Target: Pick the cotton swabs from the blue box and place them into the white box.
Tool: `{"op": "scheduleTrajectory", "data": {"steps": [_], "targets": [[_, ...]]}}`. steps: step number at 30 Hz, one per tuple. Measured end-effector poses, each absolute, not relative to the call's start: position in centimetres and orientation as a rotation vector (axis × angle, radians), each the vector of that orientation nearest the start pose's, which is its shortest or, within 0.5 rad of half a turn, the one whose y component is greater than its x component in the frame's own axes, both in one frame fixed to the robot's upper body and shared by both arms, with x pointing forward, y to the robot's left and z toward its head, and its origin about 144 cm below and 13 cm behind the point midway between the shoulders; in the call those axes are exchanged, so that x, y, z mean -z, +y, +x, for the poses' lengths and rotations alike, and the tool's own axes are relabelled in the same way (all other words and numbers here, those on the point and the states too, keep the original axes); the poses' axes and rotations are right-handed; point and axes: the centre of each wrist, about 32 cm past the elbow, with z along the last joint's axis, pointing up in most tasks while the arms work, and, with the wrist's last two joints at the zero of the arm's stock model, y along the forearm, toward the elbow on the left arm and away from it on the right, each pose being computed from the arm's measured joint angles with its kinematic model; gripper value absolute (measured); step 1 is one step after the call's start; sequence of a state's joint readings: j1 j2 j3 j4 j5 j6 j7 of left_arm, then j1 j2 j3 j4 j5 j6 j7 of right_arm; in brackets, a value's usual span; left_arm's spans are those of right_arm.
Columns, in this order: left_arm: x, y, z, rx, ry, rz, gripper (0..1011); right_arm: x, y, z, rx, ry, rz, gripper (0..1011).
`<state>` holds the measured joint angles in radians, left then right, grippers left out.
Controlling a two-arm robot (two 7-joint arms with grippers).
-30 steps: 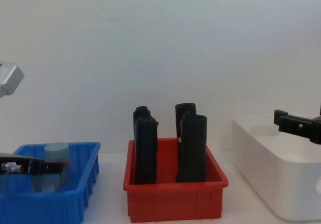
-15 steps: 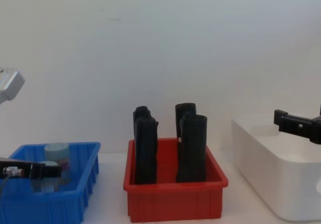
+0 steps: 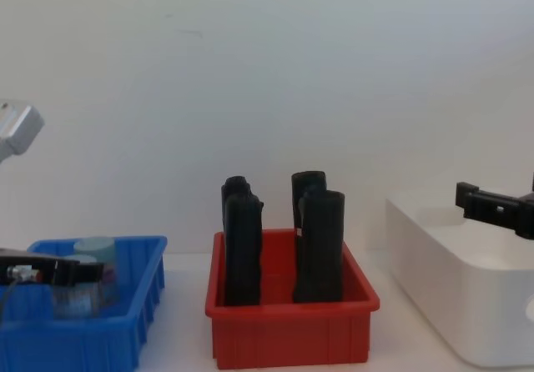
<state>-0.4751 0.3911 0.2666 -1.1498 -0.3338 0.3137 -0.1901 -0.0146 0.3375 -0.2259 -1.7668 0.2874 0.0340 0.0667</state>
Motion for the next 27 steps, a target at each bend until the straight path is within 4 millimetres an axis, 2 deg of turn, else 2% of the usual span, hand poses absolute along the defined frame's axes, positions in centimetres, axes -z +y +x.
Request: {"op": "scheduleTrajectory", "data": {"steps": [8, 27], "targets": [[-120.9, 31.7, 57.4, -1.302, 0.132, 0.331, 666, -118.9, -23.7, 44.3, 1.229, -0.075, 0.026, 1002], [-127.5, 31.0, 55.7, -1.143, 0.037, 0.331, 666, -118.9, -23.7, 44.3, 1.23, -0.075, 0.026, 1002]]}}
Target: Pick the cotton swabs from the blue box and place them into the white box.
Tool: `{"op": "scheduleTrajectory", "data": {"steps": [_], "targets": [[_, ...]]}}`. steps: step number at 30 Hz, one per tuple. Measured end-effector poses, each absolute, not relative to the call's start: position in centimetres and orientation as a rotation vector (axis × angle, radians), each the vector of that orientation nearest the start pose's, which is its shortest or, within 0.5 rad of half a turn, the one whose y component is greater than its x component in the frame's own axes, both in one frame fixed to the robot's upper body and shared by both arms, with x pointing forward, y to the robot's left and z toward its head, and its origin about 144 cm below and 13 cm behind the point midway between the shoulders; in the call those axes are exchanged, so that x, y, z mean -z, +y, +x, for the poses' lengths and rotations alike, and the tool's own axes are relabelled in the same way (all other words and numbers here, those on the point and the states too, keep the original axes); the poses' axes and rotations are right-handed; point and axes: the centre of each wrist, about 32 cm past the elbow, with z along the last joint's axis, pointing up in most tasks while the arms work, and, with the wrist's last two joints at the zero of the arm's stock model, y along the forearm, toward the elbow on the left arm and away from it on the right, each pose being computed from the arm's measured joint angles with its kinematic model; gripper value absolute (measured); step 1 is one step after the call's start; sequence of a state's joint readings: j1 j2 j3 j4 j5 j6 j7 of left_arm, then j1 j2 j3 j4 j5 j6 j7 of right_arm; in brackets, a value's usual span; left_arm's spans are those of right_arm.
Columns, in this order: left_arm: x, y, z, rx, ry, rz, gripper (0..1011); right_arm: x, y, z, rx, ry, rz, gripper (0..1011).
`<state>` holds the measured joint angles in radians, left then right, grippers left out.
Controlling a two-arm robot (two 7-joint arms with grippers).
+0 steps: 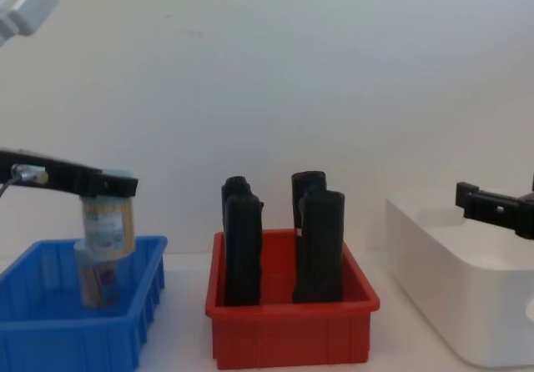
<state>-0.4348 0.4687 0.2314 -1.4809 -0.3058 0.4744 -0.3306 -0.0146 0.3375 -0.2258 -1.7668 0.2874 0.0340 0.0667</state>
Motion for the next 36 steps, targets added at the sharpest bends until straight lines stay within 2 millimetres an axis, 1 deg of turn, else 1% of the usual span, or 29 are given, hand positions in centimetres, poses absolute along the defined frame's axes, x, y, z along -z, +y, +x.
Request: {"op": "scheduleTrajectory", "data": {"steps": [4, 14, 22, 36], "targets": [[-128.7, 30.9, 55.5, -1.083, 0.024, 0.325, 666, -118.9, -23.7, 44.3, 1.229, -0.075, 0.026, 1002], [-130.5, 30.8, 55.8, -0.932, 0.03, 0.288, 666, -118.9, -23.7, 44.3, 1.229, -0.075, 0.026, 1002], [-130.9, 30.4, 56.6, -0.811, 0.056, 0.251, 666, -118.9, -23.7, 44.3, 1.229, -0.075, 0.026, 1002], [-130.3, 28.4, 58.6, -0.617, 0.097, 0.188, 666, -118.9, -23.7, 44.3, 1.229, -0.075, 0.026, 1002]]}}
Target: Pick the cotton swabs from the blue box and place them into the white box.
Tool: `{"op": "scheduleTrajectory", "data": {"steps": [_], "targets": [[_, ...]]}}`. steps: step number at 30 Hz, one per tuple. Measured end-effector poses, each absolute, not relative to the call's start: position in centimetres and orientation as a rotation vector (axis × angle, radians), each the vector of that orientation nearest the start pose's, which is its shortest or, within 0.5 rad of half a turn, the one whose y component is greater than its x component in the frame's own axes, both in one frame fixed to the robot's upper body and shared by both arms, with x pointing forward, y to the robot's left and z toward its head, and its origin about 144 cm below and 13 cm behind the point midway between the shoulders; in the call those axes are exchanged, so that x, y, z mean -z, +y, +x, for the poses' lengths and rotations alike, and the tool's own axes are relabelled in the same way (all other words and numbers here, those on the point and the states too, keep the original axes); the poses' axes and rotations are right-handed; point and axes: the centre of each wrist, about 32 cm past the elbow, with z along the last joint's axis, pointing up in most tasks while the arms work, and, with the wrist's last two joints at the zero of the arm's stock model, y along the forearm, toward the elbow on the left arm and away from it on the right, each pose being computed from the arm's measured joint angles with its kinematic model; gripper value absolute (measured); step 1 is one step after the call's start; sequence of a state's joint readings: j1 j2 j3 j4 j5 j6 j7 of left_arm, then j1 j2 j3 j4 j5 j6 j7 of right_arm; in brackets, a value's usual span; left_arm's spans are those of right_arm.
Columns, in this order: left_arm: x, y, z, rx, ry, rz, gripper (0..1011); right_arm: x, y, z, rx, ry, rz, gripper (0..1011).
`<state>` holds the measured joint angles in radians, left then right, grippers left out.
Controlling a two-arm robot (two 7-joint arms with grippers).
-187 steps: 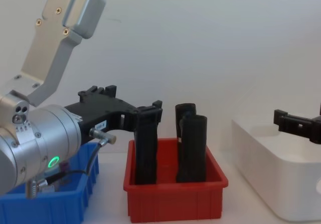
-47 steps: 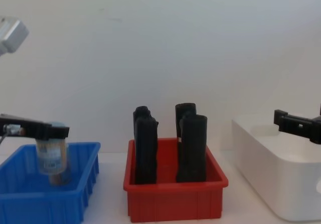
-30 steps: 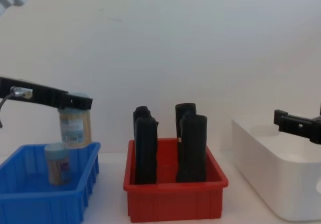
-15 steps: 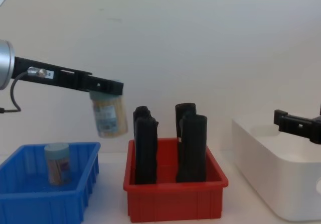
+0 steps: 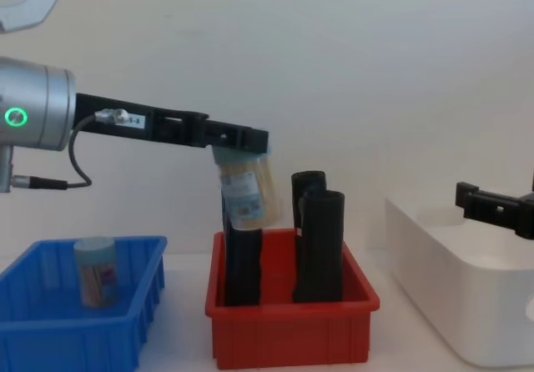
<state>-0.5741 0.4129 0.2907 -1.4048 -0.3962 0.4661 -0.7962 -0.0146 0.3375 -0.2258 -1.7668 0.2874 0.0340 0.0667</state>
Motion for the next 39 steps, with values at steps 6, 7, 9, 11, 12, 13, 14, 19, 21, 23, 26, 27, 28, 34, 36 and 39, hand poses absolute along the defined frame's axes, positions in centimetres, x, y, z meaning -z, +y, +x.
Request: {"op": "scheduleTrajectory", "data": {"steps": [6, 7, 9, 11, 12, 13, 14, 19, 21, 23, 26, 27, 28, 34, 36, 39], "targets": [[-130.1, 27.7, 59.2, -0.57, 0.104, 0.173, 666, -118.9, -23.7, 44.3, 1.23, -0.075, 0.026, 1002], [-130.0, 27.6, 59.3, -0.56, 0.105, 0.17, 666, -118.9, -23.7, 44.3, 1.229, -0.075, 0.026, 1002], [-130.0, 27.5, 59.3, -0.553, 0.106, 0.168, 666, -118.9, -23.7, 44.3, 1.229, -0.075, 0.026, 1002], [-130.0, 27.3, 59.4, -0.543, 0.108, 0.165, 666, -118.9, -23.7, 44.3, 1.226, -0.075, 0.026, 1002], [-129.9, 27.3, 59.5, -0.54, 0.108, 0.164, 666, -118.9, -23.7, 44.3, 1.223, -0.076, 0.026, 1002], [-129.9, 27.3, 59.5, -0.537, 0.109, 0.163, 666, -118.9, -23.7, 44.3, 1.219, -0.077, 0.025, 1002], [-129.9, 27.2, 59.6, -0.532, 0.109, 0.162, 666, -118.9, -23.7, 44.3, 1.216, -0.077, 0.024, 1002], [-129.9, 27.0, 59.7, -0.52, 0.111, 0.158, 666, -119.1, -23.6, 44.4, 1.177, -0.089, 0.011, 1002], [-129.8, 26.9, 59.7, -0.515, 0.112, 0.157, 666, -119.3, -23.5, 44.5, 1.152, -0.097, 0.002, 1002], [-129.8, 26.9, 59.8, -0.513, 0.112, 0.156, 666, -119.4, -23.5, 44.5, 1.135, -0.102, -0.003, 1002], [-129.8, 26.8, 59.8, -0.508, 0.112, 0.155, 666, -119.7, -23.3, 44.6, 1.097, -0.115, -0.017, 1002], [-129.8, 26.8, 59.8, -0.507, 0.113, 0.154, 666, -119.8, -23.3, 44.6, 1.088, -0.118, -0.02, 1002], [-129.8, 26.8, 59.9, -0.507, 0.112, 0.154, 666, -119.8, -23.3, 44.7, 1.075, -0.121, -0.025, 1002], [-129.8, 26.7, 59.9, -0.501, 0.113, 0.153, 666, -120.6, -22.9, 45.0, 0.989, -0.144, -0.053, 1002], [-129.8, 26.7, 59.9, -0.5, 0.114, 0.152, 666, -120.9, -22.8, 45.2, 0.958, -0.15, -0.063, 1002], [-129.8, 26.7, 59.9, -0.499, 0.114, 0.152, 666, -121.2, -22.6, 45.4, 0.92, -0.156, -0.076, 1002]]}}
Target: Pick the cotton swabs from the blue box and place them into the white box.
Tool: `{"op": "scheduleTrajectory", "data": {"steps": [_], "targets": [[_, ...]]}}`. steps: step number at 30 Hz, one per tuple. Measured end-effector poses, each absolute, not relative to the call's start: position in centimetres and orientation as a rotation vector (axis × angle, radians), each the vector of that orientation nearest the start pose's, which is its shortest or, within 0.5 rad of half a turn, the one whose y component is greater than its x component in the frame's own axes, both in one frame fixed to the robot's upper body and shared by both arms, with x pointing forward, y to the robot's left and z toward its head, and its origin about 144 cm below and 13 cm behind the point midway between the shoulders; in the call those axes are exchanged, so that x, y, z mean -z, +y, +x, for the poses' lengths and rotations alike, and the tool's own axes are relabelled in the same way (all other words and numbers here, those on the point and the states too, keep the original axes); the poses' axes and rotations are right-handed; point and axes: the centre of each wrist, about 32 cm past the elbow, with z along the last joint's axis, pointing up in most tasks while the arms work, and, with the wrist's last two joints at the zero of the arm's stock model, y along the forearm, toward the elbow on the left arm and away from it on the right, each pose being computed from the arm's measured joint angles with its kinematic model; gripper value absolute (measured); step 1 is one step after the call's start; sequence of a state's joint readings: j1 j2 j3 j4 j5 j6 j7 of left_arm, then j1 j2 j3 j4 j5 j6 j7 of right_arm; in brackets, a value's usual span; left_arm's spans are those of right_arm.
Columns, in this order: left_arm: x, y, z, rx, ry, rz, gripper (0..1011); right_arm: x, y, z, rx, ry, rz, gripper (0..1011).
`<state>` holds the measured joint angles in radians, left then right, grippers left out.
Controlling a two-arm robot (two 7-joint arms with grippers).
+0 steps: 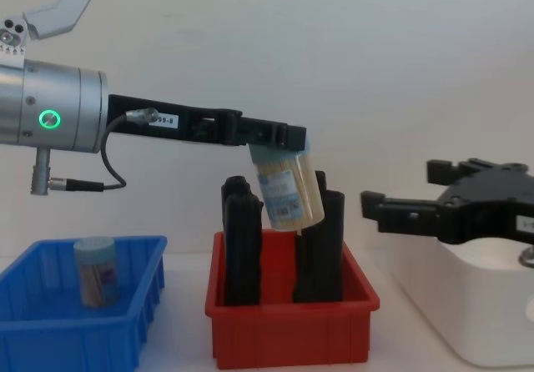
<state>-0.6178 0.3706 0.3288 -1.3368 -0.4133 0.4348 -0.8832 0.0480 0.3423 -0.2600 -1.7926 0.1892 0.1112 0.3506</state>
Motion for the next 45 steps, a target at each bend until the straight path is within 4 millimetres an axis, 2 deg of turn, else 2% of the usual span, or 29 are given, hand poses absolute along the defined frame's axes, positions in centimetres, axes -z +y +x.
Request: {"op": "scheduleTrajectory", "data": {"steps": [8, 18, 45], "targets": [[-129.8, 26.7, 59.9, -0.497, 0.114, 0.151, 666, -122.5, -21.5, 46.7, 0.797, -0.157, -0.12, 1002], [-129.8, 26.6, 60.0, -0.495, 0.114, 0.151, 666, -123.2, -20.1, 48.3, 0.748, -0.13, -0.165, 1002], [-129.8, 26.6, 60.0, -0.495, 0.114, 0.151, 666, -123.3, -16.4, 51.1, 0.827, -0.085, -0.209, 1002]]}}
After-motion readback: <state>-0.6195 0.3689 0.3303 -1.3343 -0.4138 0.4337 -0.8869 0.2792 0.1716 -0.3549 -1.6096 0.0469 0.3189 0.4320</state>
